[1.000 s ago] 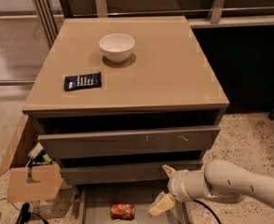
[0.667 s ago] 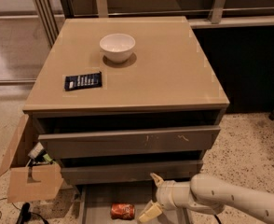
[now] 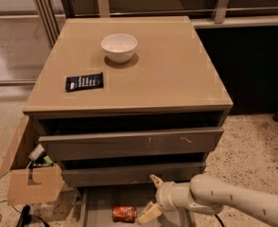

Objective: Pick coke can from bottom drawer and place on counter

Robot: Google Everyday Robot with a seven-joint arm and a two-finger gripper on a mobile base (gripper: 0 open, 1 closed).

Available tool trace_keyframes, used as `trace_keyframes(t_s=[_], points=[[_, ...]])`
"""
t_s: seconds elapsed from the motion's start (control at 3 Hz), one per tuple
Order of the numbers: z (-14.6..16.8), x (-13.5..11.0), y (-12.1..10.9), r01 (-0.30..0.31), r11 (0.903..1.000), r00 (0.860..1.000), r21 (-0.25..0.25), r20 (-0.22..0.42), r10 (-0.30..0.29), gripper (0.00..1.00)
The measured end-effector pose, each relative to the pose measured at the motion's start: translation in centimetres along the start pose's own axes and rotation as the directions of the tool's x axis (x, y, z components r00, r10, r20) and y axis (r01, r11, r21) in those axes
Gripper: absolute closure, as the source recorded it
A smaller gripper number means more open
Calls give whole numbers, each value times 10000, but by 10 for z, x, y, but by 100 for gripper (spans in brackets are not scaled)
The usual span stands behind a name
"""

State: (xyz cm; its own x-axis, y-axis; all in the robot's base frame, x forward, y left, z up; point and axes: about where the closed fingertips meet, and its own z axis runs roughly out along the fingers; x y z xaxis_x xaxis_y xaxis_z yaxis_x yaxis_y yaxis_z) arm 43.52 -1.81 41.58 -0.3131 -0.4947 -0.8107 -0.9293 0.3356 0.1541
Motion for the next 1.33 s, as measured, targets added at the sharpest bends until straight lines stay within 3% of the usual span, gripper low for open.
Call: trace_keyframes(t_s=[0.33,1.0,1.33], points=[[33,30,5,-357,9992,9994,-197,30,357,0],[55,104,27,-990,9951,9948,-13,245,990,0],[115,160,7,-701,9972,9971,261,-278,708,0]])
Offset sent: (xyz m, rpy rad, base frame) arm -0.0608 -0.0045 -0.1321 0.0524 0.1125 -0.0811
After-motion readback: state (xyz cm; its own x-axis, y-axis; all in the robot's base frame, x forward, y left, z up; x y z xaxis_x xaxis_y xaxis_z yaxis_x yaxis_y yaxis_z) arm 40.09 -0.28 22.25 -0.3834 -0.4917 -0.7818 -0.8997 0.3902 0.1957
